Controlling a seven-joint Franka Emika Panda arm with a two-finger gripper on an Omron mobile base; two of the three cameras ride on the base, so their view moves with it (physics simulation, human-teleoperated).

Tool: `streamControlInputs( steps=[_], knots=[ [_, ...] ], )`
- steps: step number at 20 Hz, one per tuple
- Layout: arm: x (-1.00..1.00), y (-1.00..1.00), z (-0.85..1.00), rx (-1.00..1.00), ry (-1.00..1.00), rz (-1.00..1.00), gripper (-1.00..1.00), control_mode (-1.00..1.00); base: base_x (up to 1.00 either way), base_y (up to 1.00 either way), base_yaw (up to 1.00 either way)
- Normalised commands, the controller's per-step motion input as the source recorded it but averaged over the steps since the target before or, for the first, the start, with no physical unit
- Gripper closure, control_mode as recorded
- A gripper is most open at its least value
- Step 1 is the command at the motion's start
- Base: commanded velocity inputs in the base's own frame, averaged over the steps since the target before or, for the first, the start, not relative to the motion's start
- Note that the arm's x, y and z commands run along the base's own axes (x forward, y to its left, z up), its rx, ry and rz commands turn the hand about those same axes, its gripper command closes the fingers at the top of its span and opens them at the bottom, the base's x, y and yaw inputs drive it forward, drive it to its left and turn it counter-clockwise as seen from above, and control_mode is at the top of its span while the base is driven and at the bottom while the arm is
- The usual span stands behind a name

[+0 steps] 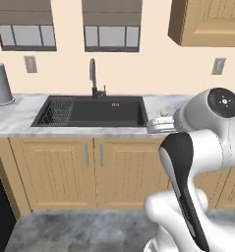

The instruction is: Grab the spray bottle from the cabinet, then place it next to the cutting board for sanitizing. Then grab the dish brush from the countertop next to the sink and place it next to the cutting board.

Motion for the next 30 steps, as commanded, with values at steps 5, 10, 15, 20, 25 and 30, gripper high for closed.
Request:
streamControlInputs(
  steps=[5,10,15,20,25,30],
  knots=[
    [0.0,0.0,0.0,0.0,0.0,0.0,-1.0,1.0,0.71,-0.2,-0.32],
    [0.0,0.0,0.0,0.0,0.0,0.0,-1.0,1.0,0.79,0.03,-0.34],
    [0.0,0.0,0.0,0.0,0.0,0.0,-1.0,1.0,0.6,-0.17,-0.22],
    [0.0,0.0,0.0,0.0,0.0,0.0,-1.0,1.0,0.32,-0.06,-0.02],
    [0.0,0.0,0.0,0.0,0.0,0.0,-1.0,1.0,0.42,-0.05,0.0],
    [0.0,0.0,0.0,0.0,0.0,0.0,-1.0,1.0,0.46,-0.17,0.0]
  ],
)
